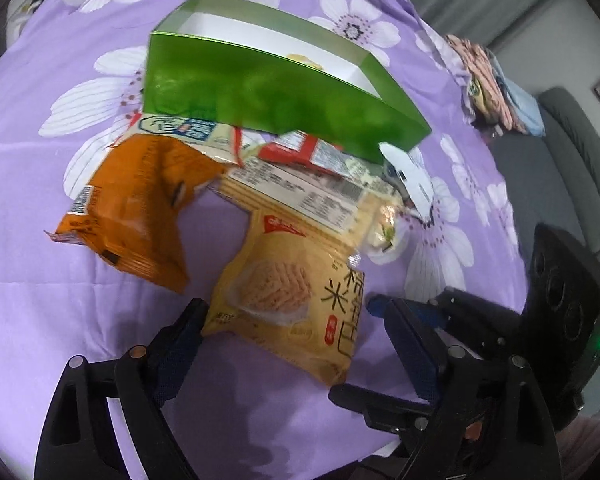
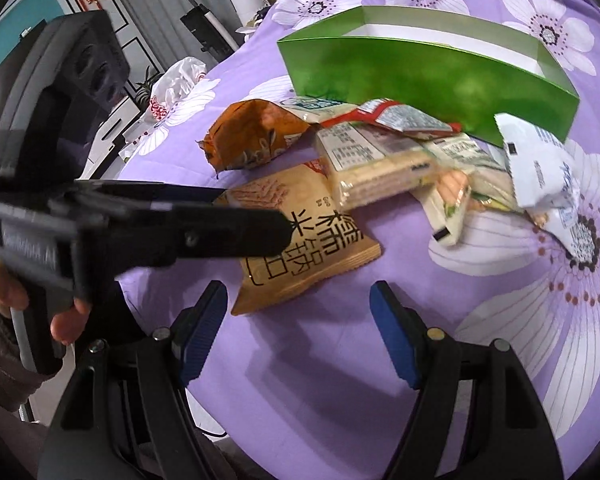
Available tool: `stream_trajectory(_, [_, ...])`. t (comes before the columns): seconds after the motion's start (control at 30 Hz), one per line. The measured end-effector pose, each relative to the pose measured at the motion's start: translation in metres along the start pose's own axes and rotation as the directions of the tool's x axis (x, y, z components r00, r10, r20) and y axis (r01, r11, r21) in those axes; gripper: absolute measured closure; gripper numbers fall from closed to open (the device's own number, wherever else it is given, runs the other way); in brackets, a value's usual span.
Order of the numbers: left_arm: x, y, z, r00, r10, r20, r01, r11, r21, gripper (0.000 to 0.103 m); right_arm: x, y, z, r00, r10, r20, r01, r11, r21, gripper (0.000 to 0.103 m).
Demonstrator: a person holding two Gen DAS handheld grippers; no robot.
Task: Organize snacks
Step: 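Grasp the yellow rice-cracker bag with the right gripper, then lower the yellow rice-cracker bag into the green box and release it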
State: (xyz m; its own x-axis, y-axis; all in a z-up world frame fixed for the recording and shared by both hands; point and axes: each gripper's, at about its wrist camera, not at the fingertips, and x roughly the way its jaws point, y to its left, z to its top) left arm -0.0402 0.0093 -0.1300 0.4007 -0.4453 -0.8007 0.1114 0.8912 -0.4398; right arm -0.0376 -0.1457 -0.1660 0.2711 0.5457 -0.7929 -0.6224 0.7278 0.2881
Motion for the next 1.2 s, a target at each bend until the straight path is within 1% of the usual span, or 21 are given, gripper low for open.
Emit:
stream_trajectory(0.07, [0.003, -0.008, -0.003, 1.000, 0.015, -0.016, -0.014, 0.999, 0.035, 0.014, 0.000, -0.001, -0.001, 1.000, -0.003, 0.004, 0.003, 1.000, 0.000, 0.029])
stream_trajectory(0.13, [0.007, -0.015, -0.003, 0.999, 0.012, -0.040, -0.009, 0.998, 0.063, 0.014, 0.001, 0.000, 0.000, 1.000, -0.006, 0.008, 0.006, 1.000, -0.003, 0.029])
stream_trajectory(0.23, [0.010, -0.022, -0.002, 0.998, 0.016, -0.056, -0.010, 0.996, 0.093, 0.014, 0.004, 0.001, 0.002, 1.000, -0.014, 0.014, 0.015, 1.000, -0.010, 0.029])
stream_trajectory(0.3, [0.010, -0.021, 0.001, 0.998, 0.030, -0.046, -0.026, 0.996, 0.085, 0.014, 0.005, 0.001, 0.003, 1.000, -0.021, 0.017, 0.022, 1.000, -0.011, 0.029])
stream_trajectory(0.37, [0.010, -0.017, 0.006, 0.999, 0.023, -0.037, -0.021, 0.997, 0.071, 0.014, 0.005, 0.001, 0.005, 0.999, -0.029, 0.021, 0.029, 0.999, -0.019, 0.030])
stream_trajectory(0.4, [0.011, -0.016, 0.008, 0.999, 0.022, -0.033, -0.020, 0.998, 0.067, 0.014, 0.006, 0.002, 0.005, 0.999, -0.034, 0.020, 0.035, 0.999, -0.025, 0.031])
stream_trajectory(0.47, [0.015, -0.015, 0.010, 0.999, 0.033, -0.034, -0.031, 0.998, 0.063, 0.014, 0.007, 0.002, 0.004, 0.998, -0.052, 0.020, 0.053, 0.998, -0.041, 0.039])
stream_trajectory(0.5, [0.017, -0.014, 0.010, 0.999, 0.030, -0.038, -0.027, 0.998, 0.057, 0.016, 0.008, 0.002, 0.004, 0.998, -0.056, 0.018, 0.057, 0.997, -0.047, 0.042])
stream_trajectory(0.53, [0.019, -0.014, 0.009, 0.999, 0.021, -0.044, -0.019, 0.998, 0.053, 0.028, 0.007, 0.001, 0.003, 0.998, -0.062, 0.021, 0.063, 0.997, -0.052, 0.046])
stream_trajectory(0.57, [0.022, -0.013, 0.007, 0.998, 0.027, -0.055, -0.024, 0.999, 0.049, 0.031, 0.007, 0.001, 0.003, 0.998, -0.065, 0.021, 0.066, 0.996, -0.054, 0.048])
stream_trajectory(0.6, [0.023, -0.013, 0.007, 0.998, 0.025, -0.056, -0.023, 0.999, 0.046, 0.032, 0.008, 0.000, 0.002, 0.998, -0.066, 0.021, 0.067, 0.996, -0.055, 0.048])
stream_trajectory(0.67, [0.022, -0.012, 0.006, 0.999, 0.012, -0.047, -0.010, 0.999, 0.031, 0.038, 0.007, 0.001, 0.002, 0.998, -0.059, 0.032, 0.061, 0.997, -0.056, 0.056])
stream_trajectory(0.7, [0.021, -0.012, 0.006, 0.999, 0.009, -0.041, -0.008, 1.000, 0.023, 0.039, 0.007, 0.002, 0.002, 0.998, -0.057, 0.036, 0.059, 0.997, -0.058, 0.058])
stream_trajectory(0.77, [0.019, -0.013, 0.005, 0.999, 0.019, -0.028, -0.018, 1.000, 0.018, 0.040, 0.007, 0.005, 0.001, 0.997, -0.060, 0.045, 0.063, 0.996, -0.066, 0.065])
stream_trajectory(0.87, [0.014, -0.022, 0.004, 0.999, 0.044, -0.003, -0.044, 0.998, 0.047, 0.043, 0.003, 0.006, -0.001, 0.997, -0.043, 0.064, 0.047, 0.997, -0.058, 0.072])
stream_trajectory(0.97, [0.005, -0.032, 0.001, 0.998, 0.062, 0.020, -0.063, 0.994, 0.084, 0.043, -0.007, 0.005, -0.002, 0.996, -0.009, 0.085, 0.013, 0.999, -0.043, 0.072])
stream_trajectory(1.1, [-0.010, -0.039, 0.000, 0.997, 0.055, 0.051, -0.059, 0.995, 0.083, 0.043, -0.026, 0.014, -0.002, 0.991, -0.004, 0.131, 0.011, 0.998, -0.057, 0.074])
stream_trajectory(1.2, [-0.028, -0.048, 0.004, 0.994, 0.052, 0.099, -0.062, 0.993, 0.096, 0.043, -0.044, 0.019, 0.005, 0.985, 0.014, 0.172, -0.004, 0.998, -0.058, 0.074])
